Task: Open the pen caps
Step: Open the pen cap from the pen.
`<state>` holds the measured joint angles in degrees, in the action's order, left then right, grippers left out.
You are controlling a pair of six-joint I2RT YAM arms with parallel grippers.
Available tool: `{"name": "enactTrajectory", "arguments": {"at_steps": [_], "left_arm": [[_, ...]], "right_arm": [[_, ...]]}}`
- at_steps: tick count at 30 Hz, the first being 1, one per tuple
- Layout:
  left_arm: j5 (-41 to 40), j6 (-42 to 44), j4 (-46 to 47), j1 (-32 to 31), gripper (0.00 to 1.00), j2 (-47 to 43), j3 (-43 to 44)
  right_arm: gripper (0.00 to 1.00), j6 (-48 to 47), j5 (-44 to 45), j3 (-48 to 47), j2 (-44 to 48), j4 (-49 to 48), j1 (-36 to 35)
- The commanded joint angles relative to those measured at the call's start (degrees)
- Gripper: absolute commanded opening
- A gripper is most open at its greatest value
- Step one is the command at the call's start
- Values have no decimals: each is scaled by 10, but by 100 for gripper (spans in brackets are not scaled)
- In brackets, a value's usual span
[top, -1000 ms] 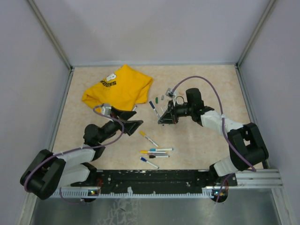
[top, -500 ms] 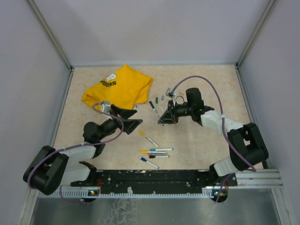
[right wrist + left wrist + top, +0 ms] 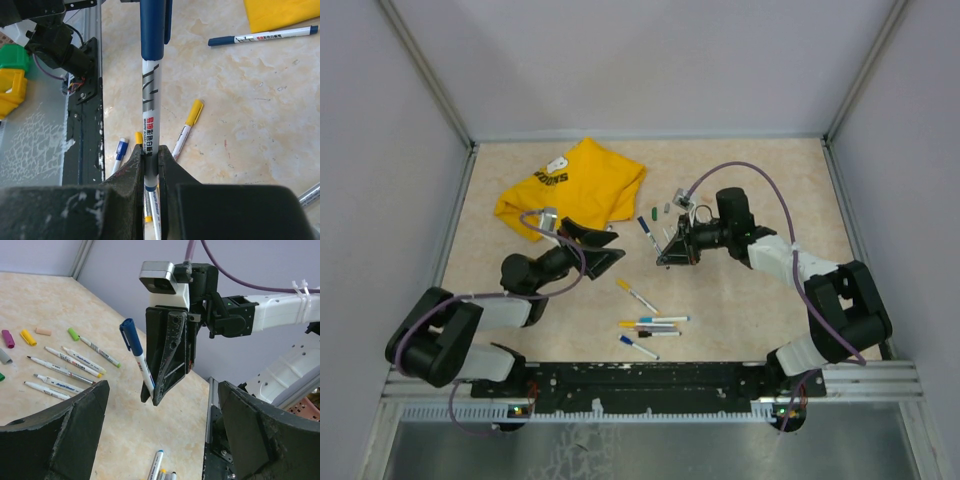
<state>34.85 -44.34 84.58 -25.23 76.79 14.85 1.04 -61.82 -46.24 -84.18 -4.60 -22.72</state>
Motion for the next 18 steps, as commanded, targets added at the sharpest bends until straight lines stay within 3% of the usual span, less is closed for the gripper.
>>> {"name": "enactTrajectory", "arguments": {"at_steps": [1, 5, 8, 11, 18], "left_arm": [[-8, -86, 90, 8, 93, 48, 26], [-29, -123, 99, 7, 89, 92, 53], [-52, -129, 42, 2, 86, 103, 84], [-102, -88, -62, -23, 87, 81, 107], [-298, -4, -420, -94, 85, 3, 186]], "right_arm": [[0, -8, -21, -27, -6, -13, 4], [0, -7, -29, -27, -10, -15, 4], [0, -6, -27, -27, -13, -16, 4], [0, -7, -12, -28, -16, -11, 4], [0, -9, 2, -32, -16, -4, 4]]}}
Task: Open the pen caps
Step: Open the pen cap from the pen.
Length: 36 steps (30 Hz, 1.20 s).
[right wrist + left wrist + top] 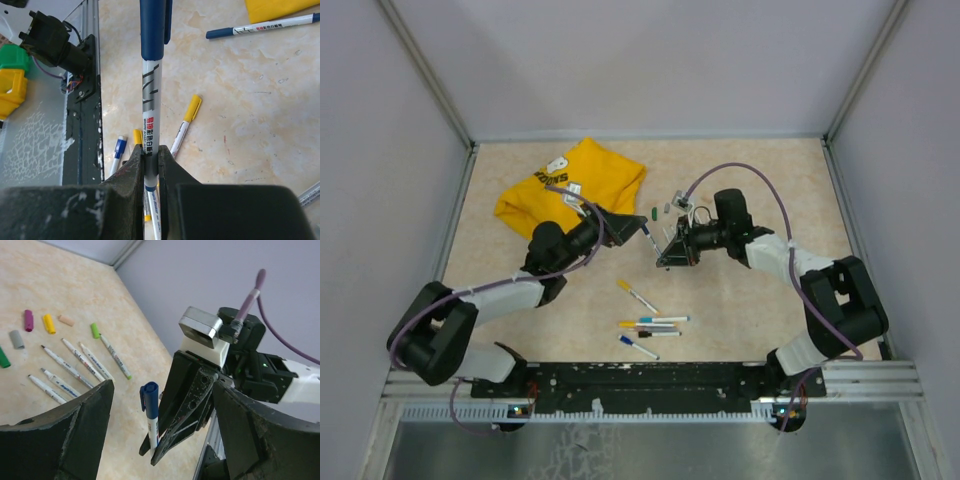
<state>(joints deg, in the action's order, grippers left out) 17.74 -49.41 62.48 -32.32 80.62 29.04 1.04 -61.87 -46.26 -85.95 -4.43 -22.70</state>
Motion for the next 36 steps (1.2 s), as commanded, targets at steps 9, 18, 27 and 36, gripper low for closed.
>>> {"name": "enactTrajectory", "arguments": {"at_steps": [9, 18, 27, 36], "left_arm": [[-236, 59, -346, -82, 69, -59, 116], [-282, 38, -444, -116, 55, -35, 168], [-269, 40, -465, -124, 34, -9, 194], [-237, 59, -397, -124, 0, -14, 167]], "right_arm": [[0, -11, 11, -32, 4, -3, 4], [0, -14, 23, -33, 3, 2, 4], [0, -28, 31, -35, 5, 14, 3], [0, -43, 11, -37, 13, 20, -3]]}}
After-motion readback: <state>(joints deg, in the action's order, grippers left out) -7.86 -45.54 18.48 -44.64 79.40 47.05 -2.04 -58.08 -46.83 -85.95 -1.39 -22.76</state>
